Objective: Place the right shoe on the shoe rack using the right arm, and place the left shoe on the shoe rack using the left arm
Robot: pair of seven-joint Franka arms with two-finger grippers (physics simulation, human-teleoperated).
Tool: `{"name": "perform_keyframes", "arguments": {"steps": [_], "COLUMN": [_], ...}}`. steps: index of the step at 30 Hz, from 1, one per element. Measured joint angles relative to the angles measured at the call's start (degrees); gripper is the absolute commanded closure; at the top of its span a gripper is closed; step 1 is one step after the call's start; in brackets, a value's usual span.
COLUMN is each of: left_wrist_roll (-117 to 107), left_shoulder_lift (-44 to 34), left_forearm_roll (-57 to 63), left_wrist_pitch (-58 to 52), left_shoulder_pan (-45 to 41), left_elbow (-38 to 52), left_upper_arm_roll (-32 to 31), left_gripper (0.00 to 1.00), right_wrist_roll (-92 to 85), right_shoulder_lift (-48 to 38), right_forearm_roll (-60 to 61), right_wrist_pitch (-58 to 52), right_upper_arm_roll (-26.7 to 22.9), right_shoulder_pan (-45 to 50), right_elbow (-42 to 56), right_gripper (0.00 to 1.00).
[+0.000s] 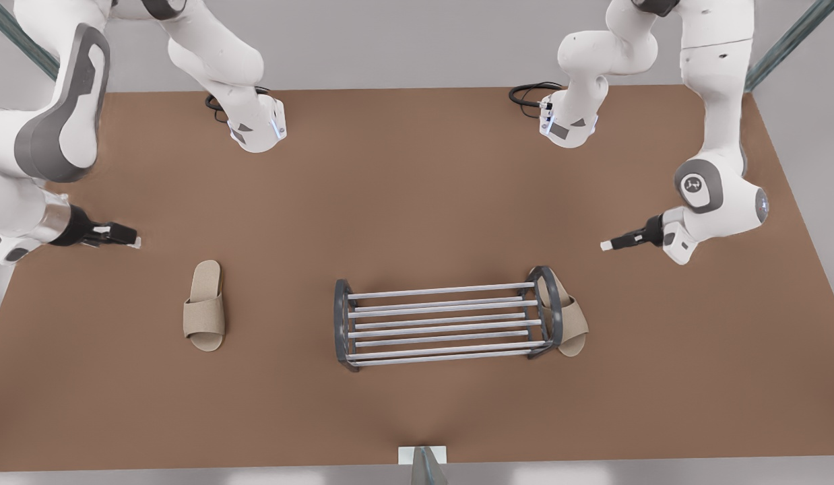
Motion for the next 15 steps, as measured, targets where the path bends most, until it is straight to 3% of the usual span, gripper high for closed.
{"name": "perform_keyframes", "arguments": {"steps": [3, 5, 8, 10, 15], "left_wrist_roll": [19.8, 33.4, 52.6, 63.7, 85.3], "left_shoulder_lift": [2.9, 4.3, 4.7, 4.8, 5.2], "left_forearm_roll": [-56.9, -81.4, -108.9, -112.9, -112.9], "left_wrist_pitch": [12.7, 14.5, 13.1, 11.6, 10.3], "left_shoulder_pan": [0.1, 3.6, 2.0, 0.6, 2.4], "left_elbow": [-5.1, -9.4, -14.2, -15.1, -15.0], "left_upper_arm_roll": [0.2, 1.9, 0.3, -4.5, -7.6], "left_gripper": [0.0, 0.0, 0.0, 0.0, 0.0], "right_wrist_roll": [-5.4, -10.0, -18.5, -25.2, -43.8], "right_shoulder_lift": [-0.2, -1.7, -2.2, 1.2, 7.9], "right_forearm_roll": [7.1, 11.3, 16.1, 19.6, 30.7], "right_wrist_pitch": [2.0, 5.9, 14.7, 20.8, 37.0], "right_upper_arm_roll": [-0.1, -0.1, -0.1, -0.1, 0.5], "right_shoulder_pan": [-10.6, -13.3, -15.3, -16.2, -15.1], "right_elbow": [-8.4, -16.7, -26.1, -27.8, -28.5], "right_gripper": [0.0, 0.0, 0.0, 0.0, 0.0]}}
